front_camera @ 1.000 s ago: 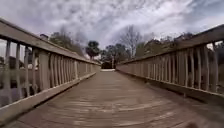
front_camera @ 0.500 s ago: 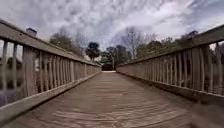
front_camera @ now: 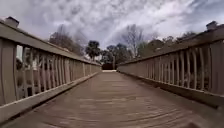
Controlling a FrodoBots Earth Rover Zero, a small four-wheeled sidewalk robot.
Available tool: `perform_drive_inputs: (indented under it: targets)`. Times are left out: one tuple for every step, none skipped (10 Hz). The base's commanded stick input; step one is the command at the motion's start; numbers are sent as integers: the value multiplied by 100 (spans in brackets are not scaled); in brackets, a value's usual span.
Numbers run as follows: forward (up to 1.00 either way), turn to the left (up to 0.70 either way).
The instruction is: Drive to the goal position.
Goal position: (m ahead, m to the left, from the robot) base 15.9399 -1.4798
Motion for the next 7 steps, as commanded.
perform_drive_inputs:
  targets:
    - [70,0]
    - [70,0]
    - [70,0]
    - [70,0]
    - [70,0]
    - [70,0]
    - [70,0]
